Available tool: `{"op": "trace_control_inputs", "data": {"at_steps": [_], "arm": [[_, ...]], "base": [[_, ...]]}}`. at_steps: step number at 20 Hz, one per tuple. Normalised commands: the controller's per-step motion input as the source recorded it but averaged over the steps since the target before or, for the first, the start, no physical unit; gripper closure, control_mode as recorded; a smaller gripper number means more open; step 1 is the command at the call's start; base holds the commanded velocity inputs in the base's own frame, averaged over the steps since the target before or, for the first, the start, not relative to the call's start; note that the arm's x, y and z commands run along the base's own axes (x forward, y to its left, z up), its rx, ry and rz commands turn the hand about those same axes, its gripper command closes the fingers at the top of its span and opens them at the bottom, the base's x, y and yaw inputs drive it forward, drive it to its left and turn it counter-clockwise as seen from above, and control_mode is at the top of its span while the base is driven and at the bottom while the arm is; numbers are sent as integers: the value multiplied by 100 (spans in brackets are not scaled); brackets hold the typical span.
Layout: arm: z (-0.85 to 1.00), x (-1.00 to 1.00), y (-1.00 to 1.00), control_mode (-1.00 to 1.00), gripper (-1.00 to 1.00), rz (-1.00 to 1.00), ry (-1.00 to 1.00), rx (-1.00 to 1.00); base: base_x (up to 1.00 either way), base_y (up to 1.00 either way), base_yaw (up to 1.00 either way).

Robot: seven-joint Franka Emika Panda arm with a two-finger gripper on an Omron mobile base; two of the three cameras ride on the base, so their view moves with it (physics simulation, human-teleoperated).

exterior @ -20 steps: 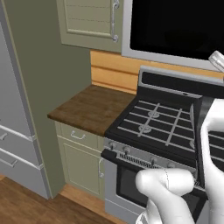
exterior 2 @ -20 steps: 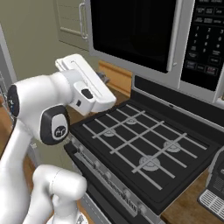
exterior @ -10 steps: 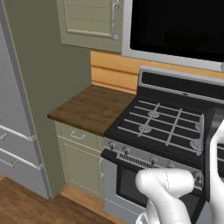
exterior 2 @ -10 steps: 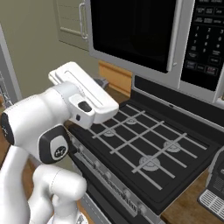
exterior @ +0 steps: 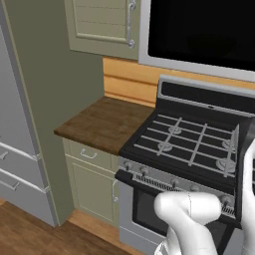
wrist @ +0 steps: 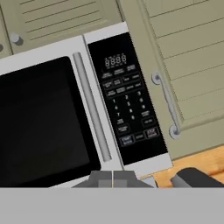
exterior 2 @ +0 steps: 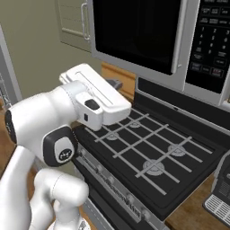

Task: Pick the avocado from the sink and place it in the bowl. Then pick the bowl and place it in the microwave. Then close the microwave door and press the start button.

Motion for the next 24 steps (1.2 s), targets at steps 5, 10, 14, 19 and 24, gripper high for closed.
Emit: {"op": "trace_control_inputs", "data": {"at_steps": [5, 10, 14, 19, 24], "arm": [[8, 0, -18, -100, 100, 2, 7, -10], [-7, 7, -21, -100, 100, 7, 8, -5], [0, 14, -5, -100, 100, 2, 7, -1], [0, 23, -30, -100, 100, 0, 0, 0], [0, 29, -50, -100, 100, 0, 2, 0]], "base": [[0, 0, 0], [0, 0, 0], [0, 0, 0], [0, 0, 0], [0, 0, 0]]}}
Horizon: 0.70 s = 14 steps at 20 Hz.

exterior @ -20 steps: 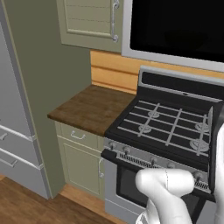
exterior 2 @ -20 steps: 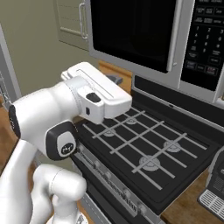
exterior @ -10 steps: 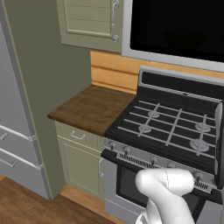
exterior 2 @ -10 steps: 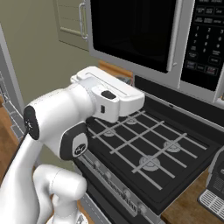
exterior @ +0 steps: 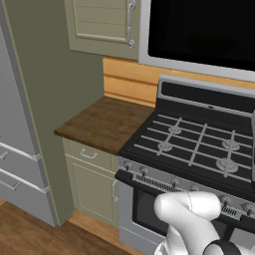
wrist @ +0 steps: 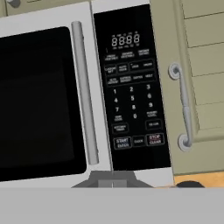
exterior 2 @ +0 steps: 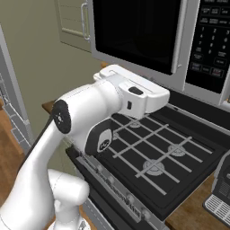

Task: Pick the avocado from the sink and place it in the bowl. Then pick the bowl and place it in the microwave. Then close the microwave door and press the start button.

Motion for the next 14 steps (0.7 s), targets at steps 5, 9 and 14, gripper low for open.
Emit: {"op": "trace_control_inputs", "data": {"at_steps": [5, 9, 14], "arm": [[0, 16, -42, -100, 100, 0, 0, 0], [0, 20, -16, -100, 100, 0, 1, 0], [-2, 31, -6, -100, 100, 0, 6, 0]], "base": [[0, 0, 0], [0, 0, 0], [0, 0, 0]]}}
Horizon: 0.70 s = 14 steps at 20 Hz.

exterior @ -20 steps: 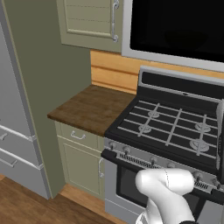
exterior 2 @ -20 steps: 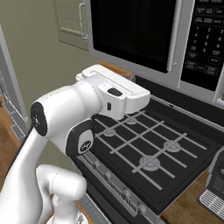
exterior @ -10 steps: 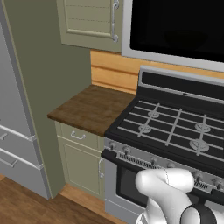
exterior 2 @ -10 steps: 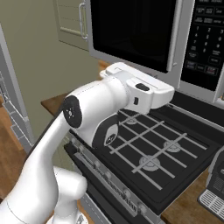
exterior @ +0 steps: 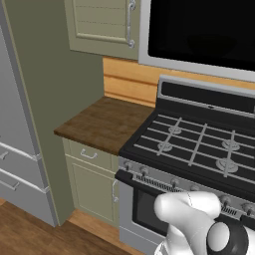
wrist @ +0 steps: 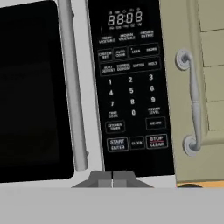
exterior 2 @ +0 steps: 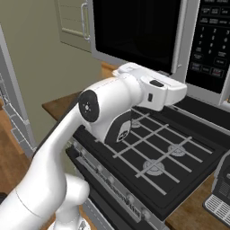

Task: Pick the avocado from the sink and place it in the bowl. Then pick the bowl and place it in the microwave. Then close the microwave door and press the start button.

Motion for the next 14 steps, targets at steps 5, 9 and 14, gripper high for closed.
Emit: {"op": "trace_control_inputs", "data": {"at_steps": [5, 9, 14], "arm": [[-3, 34, -27, -100, 100, 0, 7, 0], [0, 19, -41, -100, 100, 0, 1, 0], [0, 21, -18, -100, 100, 0, 2, 0]], "base": [[0, 0, 0], [0, 0, 0], [0, 0, 0]]}}
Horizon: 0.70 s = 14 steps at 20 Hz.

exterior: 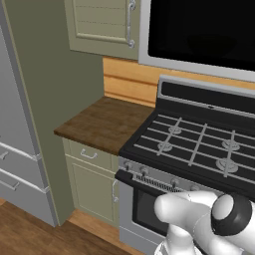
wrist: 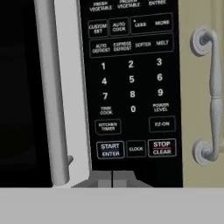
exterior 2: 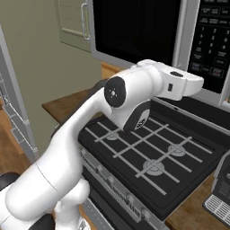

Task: Pick the avocado from the sink and place it in the bowl. Then pick the bowl and place it in the microwave. Then close the microwave door and press the start button.

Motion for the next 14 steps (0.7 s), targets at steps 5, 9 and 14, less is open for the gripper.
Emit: {"op": "trace_control_inputs", "data": {"at_steps": [5, 9, 14], "arm": [[0, 35, -8, -100, 100, 0, 1, 0], [0, 32, -19, -100, 100, 0, 0, 0], [0, 20, -19, -100, 100, 0, 0, 0]], "base": [[0, 0, 0], [0, 0, 0], [0, 0, 0]]}}
